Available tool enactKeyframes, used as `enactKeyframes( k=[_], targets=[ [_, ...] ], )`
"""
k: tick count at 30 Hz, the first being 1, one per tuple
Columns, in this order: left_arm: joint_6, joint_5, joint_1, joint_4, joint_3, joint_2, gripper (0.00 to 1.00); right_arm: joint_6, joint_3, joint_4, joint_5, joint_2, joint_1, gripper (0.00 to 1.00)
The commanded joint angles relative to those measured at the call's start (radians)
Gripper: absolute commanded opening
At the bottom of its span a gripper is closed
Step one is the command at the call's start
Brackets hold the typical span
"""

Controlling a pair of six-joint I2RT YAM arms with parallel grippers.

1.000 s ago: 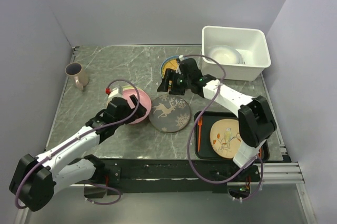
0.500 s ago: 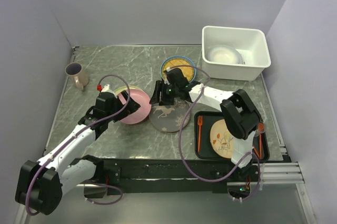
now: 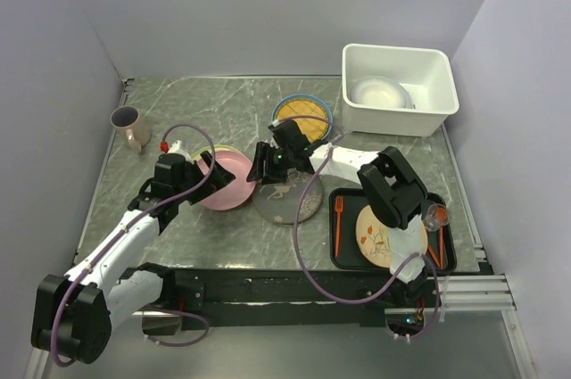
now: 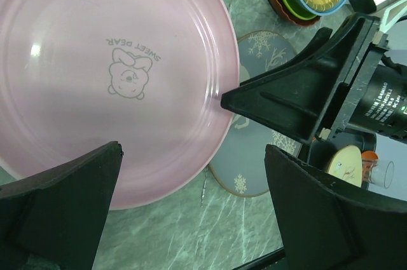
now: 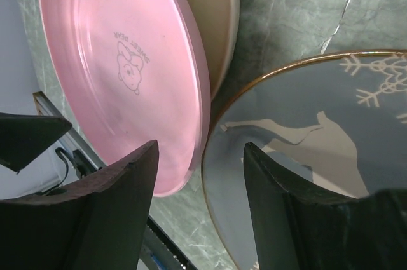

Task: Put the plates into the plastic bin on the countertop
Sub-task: Pick up the plate at the center of the board.

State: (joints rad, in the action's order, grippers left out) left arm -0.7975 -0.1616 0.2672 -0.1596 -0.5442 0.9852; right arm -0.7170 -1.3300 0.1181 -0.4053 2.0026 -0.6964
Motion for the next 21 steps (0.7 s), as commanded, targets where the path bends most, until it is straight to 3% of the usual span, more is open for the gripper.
enactKeyframes(
  k=[1, 9, 12, 13, 15, 21],
  targets=[
    [0.024, -0.026, -0.008, 0.035, 0.004, -0.022, 0.99, -0.009, -0.057, -0.035, -0.012, 0.034, -0.012, 0.58],
    [0.027, -0.030, -0.013, 0.029, 0.007, -0.026, 0.99, -0.025, -0.077, -0.043, -0.015, 0.081, -0.017, 0.46],
    [0.035, -0.021, -0.016, 0.017, 0.003, -0.033, 0.99, -0.025, -0.084, -0.043, -0.015, 0.085, -0.018, 0.30],
    [0.035, -0.021, -0.016, 0.015, 0.003, -0.034, 0.99, -0.029, -0.078, -0.044, -0.013, 0.081, -0.018, 0.19],
    [0.038, -0.019, -0.019, 0.011, -0.002, -0.039, 0.99, -0.027, -0.072, -0.052, -0.009, 0.067, -0.018, 0.08],
    [0.035, -0.026, -0.023, 0.015, -0.005, -0.042, 0.99, -0.018, -0.069, -0.043, -0.003, 0.042, -0.015, 0.01]
  ],
)
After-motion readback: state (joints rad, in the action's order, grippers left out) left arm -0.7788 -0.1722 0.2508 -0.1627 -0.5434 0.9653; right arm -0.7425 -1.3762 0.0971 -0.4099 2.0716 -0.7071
